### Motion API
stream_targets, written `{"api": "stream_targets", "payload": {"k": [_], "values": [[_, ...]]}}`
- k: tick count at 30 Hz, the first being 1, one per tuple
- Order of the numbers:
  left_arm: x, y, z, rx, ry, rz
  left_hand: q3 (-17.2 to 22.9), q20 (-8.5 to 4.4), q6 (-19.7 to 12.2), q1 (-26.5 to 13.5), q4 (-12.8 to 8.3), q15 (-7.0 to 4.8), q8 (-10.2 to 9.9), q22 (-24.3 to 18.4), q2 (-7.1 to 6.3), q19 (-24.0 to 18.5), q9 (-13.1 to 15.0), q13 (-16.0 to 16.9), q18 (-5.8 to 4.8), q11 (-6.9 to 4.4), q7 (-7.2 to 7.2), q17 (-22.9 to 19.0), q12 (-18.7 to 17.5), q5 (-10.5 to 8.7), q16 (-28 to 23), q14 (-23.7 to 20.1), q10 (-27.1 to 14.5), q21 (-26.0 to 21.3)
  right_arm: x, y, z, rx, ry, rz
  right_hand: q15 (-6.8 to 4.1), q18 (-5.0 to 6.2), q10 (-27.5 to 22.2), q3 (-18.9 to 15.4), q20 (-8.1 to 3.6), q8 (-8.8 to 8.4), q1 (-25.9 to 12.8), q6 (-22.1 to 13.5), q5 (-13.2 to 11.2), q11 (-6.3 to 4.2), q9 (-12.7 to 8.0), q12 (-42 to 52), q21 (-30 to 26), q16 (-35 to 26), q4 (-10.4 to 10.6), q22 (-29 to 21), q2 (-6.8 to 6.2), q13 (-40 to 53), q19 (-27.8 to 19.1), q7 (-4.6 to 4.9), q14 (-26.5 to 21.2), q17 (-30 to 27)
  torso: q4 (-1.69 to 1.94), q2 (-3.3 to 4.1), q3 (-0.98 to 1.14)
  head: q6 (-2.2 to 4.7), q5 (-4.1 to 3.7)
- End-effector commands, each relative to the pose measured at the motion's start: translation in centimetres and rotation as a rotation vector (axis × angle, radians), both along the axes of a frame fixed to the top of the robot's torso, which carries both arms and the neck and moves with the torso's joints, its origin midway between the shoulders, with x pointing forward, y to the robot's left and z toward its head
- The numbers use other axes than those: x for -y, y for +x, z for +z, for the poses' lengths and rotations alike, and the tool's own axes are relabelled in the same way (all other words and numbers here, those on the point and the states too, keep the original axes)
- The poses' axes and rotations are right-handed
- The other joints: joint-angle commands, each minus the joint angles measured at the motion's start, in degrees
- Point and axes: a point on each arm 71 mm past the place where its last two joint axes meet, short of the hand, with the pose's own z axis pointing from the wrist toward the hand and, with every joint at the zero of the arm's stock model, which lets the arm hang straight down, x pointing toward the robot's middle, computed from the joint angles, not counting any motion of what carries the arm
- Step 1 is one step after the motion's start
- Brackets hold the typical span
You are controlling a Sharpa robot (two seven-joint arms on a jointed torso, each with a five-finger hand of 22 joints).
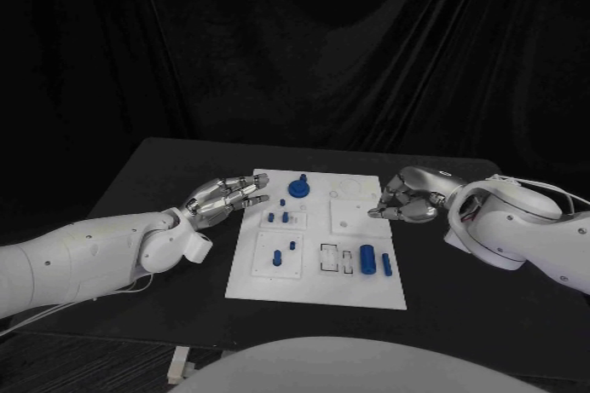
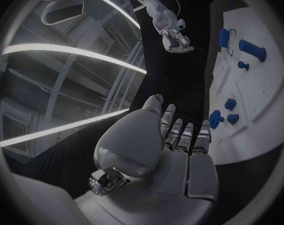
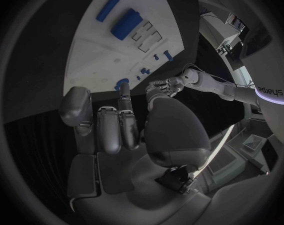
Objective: Assemble the parts on the task board
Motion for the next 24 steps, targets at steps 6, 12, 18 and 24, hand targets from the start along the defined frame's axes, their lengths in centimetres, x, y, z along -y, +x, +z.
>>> {"api": "stream_targets", "payload": {"k": [6, 12, 18, 24], "values": [[0.1, 0.1, 0.3, 0.031, -0.032, 0.014, 0.37, 0.11, 0.38, -0.19, 0.02, -0.1, 0.24, 0.13, -0.37, 0.32, 0.11, 0.0, 0.61, -0.03, -0.14, 0.1, 0.12, 0.18, 0.29, 0.09, -0.14, 0.34, 0.4, -0.2, -2.8, -0.277, -0.285, -0.107, -3.24, -2.45, 7.03, -1.68, -2.83, 6.22, -13.74, 10.01, -2.46, -3.61, 7.94, 3.46, 11.18, 8.42, 0.14, 9.63, 0.28, 16.0, 2.68, -3.99, 6.19, 16.67, 0.03, 0.04, 0.0, 0.02, -1.02], [0.0, 0.0, 0.3, 0.031, -0.032, 0.015, 0.41, 0.13, 0.38, -0.2, 0.03, -0.09, 0.25, 0.15, -0.33, 0.36, 0.11, 0.0, 0.61, -0.01, -0.14, 0.1, 0.12, 0.21, 0.31, 0.12, -0.13, 0.36, -0.6, -0.1, -3.2, -0.305, -0.342, -0.114, -4.2, -2.36, 7.03, -1.83, -3.79, 9.31, -15.7, 11.59, -2.36, -4.71, 13.73, 3.46, 11.3, 8.33, 0.05, 9.49, 0.5, 16.0, 2.49, -5.31, 6.15, 16.48, 0.02, 0.04, 0.0, 0.02, -1.09], [0.1, 0.0, 0.2, 0.03, -0.032, 0.013, 0.47, 0.14, 0.44, -0.2, 0.04, -0.08, 0.27, 0.12, -0.27, 0.35, 0.12, 0.01, 0.61, 0.0, -0.13, 0.1, 0.17, 0.23, 0.29, 0.11, -0.1, 0.35, -1.0, 0.2, -3.5, -0.316, -0.379, -0.129, -4.31, -2.0, 7.03, -2.06, -3.99, 9.5, -17.11, 9.97, -2.47, -4.77, 16.34, 3.46, 9.52, 7.31, 0.08, 8.96, 0.11, 16.0, 1.93, -5.2, 5.66, 14.26, 0.03, 0.04, 0.0, 0.02, -1.14], [0.2, 0.1, 0.1, 0.029, -0.034, 0.01, 0.51, 0.15, 0.33, -0.21, 0.05, -0.06, 0.24, 0.08, -0.24, 0.32, 0.11, 0.0, 0.61, 0.02, -0.13, 0.09, 0.11, 0.23, 0.27, 0.1, -0.13, 0.34, -1.5, 0.4, -3.7, -0.328, -0.413, -0.135, -3.96, -1.83, 7.03, -1.73, -3.77, 7.87, -16.97, 7.47, -2.23, -4.26, 17.16, 3.46, 8.39, 7.03, 0.0, 8.65, -0.38, 16.0, 1.53, -4.52, 5.54, 13.73, 0.02, 0.03, 0.0, 0.02, -1.16]]}}
